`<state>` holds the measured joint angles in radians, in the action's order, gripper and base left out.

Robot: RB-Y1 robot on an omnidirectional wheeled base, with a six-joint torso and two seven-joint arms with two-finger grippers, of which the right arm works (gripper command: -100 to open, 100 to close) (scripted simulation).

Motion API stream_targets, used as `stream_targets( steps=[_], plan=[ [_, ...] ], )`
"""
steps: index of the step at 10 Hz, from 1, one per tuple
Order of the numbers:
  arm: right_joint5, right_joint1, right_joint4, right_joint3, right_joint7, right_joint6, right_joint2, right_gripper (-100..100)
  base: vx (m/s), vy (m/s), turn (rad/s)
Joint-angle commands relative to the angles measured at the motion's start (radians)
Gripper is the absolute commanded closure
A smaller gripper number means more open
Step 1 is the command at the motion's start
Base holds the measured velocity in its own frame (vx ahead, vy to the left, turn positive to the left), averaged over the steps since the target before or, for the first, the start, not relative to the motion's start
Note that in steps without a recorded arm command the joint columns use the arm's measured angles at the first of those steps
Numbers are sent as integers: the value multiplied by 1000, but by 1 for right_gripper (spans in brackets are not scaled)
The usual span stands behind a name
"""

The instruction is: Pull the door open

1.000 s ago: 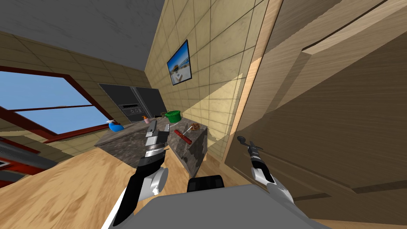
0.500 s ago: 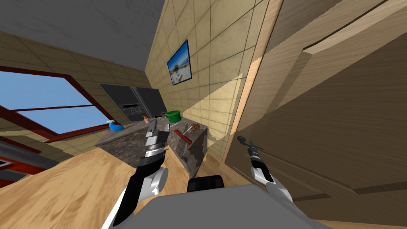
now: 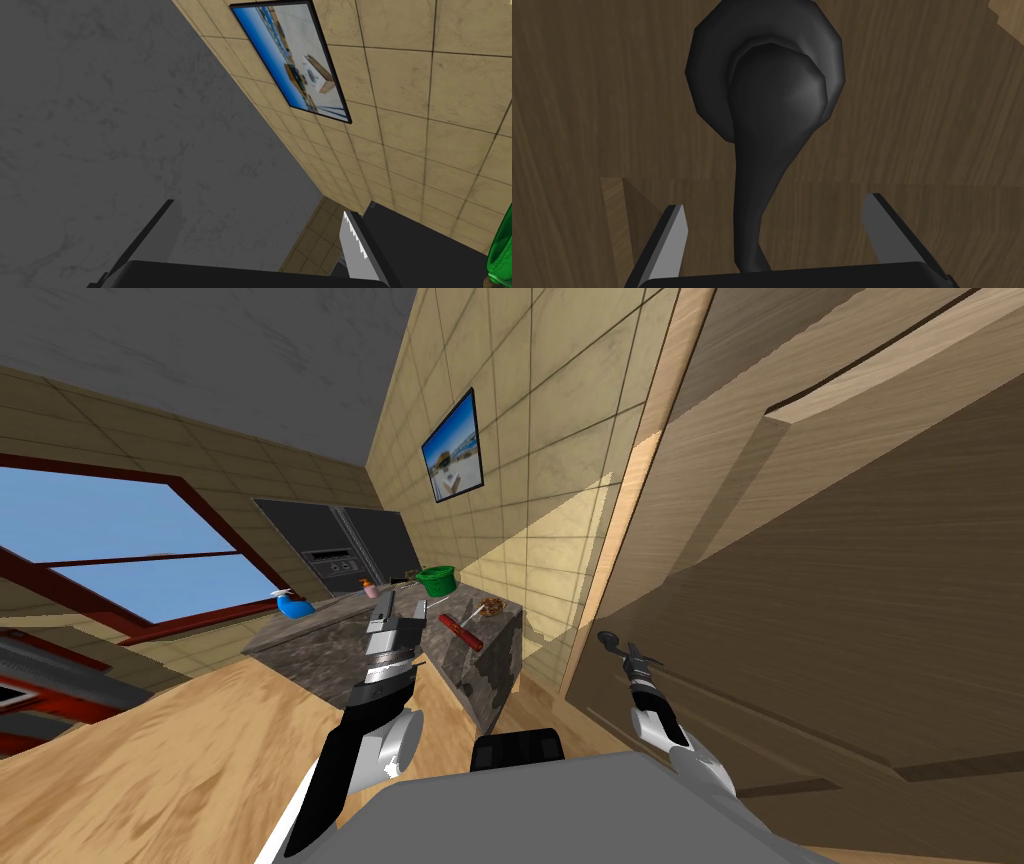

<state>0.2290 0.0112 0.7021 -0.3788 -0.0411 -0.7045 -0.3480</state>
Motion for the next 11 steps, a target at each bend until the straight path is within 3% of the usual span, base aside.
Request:
stream_targets(
  steps=[1,11],
  plan=[
    [0,0,0,0,0,0,0,-100,-4,6,-18],
    [1,5,-1,-4,7,2,4,-100,0,-1,2]
  ],
)
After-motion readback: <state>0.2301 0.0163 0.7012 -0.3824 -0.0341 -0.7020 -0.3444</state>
